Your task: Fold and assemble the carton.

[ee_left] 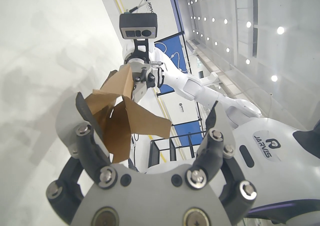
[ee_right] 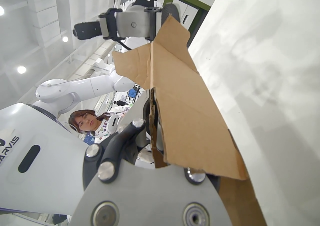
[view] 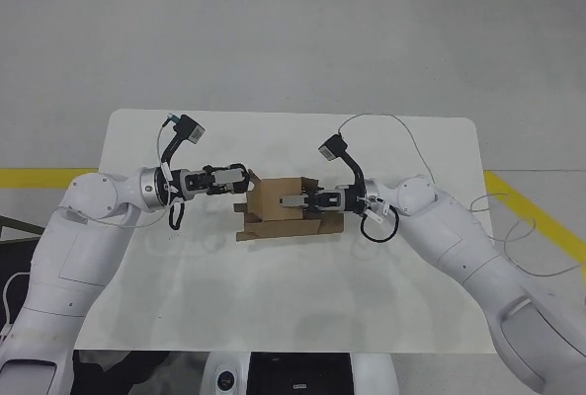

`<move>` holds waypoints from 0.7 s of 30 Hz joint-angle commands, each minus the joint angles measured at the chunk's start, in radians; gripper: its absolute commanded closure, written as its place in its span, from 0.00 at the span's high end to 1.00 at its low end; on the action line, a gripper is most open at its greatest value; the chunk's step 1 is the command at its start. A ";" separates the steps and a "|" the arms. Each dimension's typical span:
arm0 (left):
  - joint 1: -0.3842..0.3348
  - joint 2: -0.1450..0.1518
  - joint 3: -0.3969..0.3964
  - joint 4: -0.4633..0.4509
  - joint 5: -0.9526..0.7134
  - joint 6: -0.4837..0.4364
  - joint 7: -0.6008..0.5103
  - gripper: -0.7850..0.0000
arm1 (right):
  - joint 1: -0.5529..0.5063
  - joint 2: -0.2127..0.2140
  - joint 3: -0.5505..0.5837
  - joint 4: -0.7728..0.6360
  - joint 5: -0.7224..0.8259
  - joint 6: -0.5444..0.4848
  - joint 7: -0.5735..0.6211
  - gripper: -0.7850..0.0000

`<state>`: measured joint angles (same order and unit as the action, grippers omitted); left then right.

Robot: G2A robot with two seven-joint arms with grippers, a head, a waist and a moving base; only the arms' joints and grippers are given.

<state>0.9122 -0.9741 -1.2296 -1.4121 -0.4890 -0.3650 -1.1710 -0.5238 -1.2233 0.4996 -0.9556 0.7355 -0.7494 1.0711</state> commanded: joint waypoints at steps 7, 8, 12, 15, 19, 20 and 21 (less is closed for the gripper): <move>-0.006 -0.003 0.006 -0.020 -0.027 -0.003 -0.017 1.00 | -0.009 -0.001 -0.014 -0.036 0.009 0.009 0.008 0.00; -0.005 -0.003 0.007 -0.024 -0.030 -0.005 -0.020 1.00 | -0.009 -0.002 -0.016 -0.038 0.012 0.009 0.009 0.00; -0.002 -0.004 0.009 -0.034 -0.037 -0.004 -0.029 1.00 | -0.009 -0.006 -0.023 -0.042 0.018 0.012 0.012 0.00; 0.000 -0.004 0.011 -0.041 -0.043 -0.003 -0.042 1.00 | -0.007 -0.008 -0.026 -0.045 0.021 0.013 0.013 0.00; 0.003 -0.005 0.013 -0.049 -0.047 -0.003 -0.053 1.00 | -0.006 -0.010 -0.029 -0.045 0.025 0.014 0.014 0.00; 0.002 -0.005 0.013 -0.049 -0.046 -0.004 -0.054 1.00 | -0.007 -0.010 -0.029 -0.045 0.027 0.014 0.014 0.00; 0.003 -0.005 0.012 -0.049 -0.045 -0.005 -0.054 1.00 | -0.007 -0.010 -0.029 -0.042 0.029 0.015 0.015 0.00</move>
<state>0.9148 -0.9788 -1.2165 -1.4611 -0.5354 -0.3692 -1.2252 -0.5303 -1.2334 0.4705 -0.9996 0.7628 -0.7350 1.0855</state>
